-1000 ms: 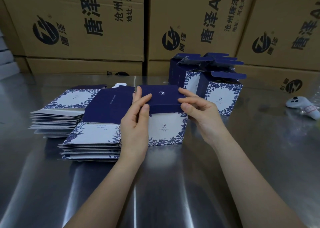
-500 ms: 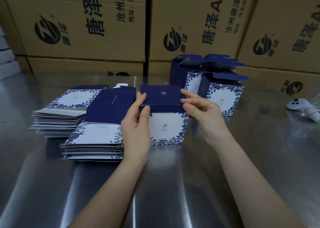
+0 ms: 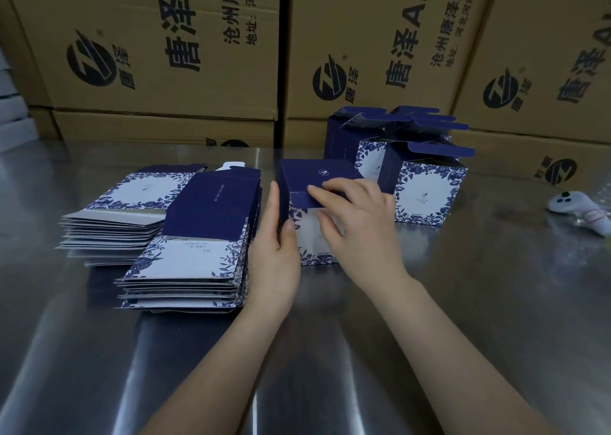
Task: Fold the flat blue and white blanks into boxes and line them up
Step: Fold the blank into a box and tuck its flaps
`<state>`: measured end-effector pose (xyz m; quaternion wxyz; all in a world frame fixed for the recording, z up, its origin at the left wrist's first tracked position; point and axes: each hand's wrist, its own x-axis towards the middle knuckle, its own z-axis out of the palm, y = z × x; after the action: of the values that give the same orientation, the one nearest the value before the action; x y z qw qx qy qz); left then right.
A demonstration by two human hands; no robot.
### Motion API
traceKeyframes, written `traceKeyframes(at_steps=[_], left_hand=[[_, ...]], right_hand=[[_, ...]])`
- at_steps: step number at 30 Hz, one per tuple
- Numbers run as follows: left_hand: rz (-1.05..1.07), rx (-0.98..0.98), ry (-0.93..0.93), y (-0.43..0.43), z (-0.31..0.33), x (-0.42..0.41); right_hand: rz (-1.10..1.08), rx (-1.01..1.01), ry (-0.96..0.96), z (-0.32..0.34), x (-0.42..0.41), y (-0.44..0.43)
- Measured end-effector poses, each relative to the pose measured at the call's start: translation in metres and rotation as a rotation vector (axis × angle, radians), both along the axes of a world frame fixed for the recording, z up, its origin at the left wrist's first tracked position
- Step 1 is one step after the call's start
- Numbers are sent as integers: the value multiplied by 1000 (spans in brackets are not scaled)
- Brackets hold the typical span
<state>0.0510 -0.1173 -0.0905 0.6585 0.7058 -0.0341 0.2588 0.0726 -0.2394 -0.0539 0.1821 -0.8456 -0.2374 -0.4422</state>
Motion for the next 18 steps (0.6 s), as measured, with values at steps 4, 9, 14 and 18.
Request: traceKeyframes(at_steps=[4,9,14,18], left_hand=[[92,82,105,-1,0,1],[100,193,185,-3,1,-4],[58,332,175,-6,-3,-4],[25,395,196,-6,-5,-2]], right_hand=[[-111,-1,54,-1,6,0],[-250,-126,219,-4,25,-7],[-299,-242,366,3,55,-14],[-308,-252,419,14,73,-19]])
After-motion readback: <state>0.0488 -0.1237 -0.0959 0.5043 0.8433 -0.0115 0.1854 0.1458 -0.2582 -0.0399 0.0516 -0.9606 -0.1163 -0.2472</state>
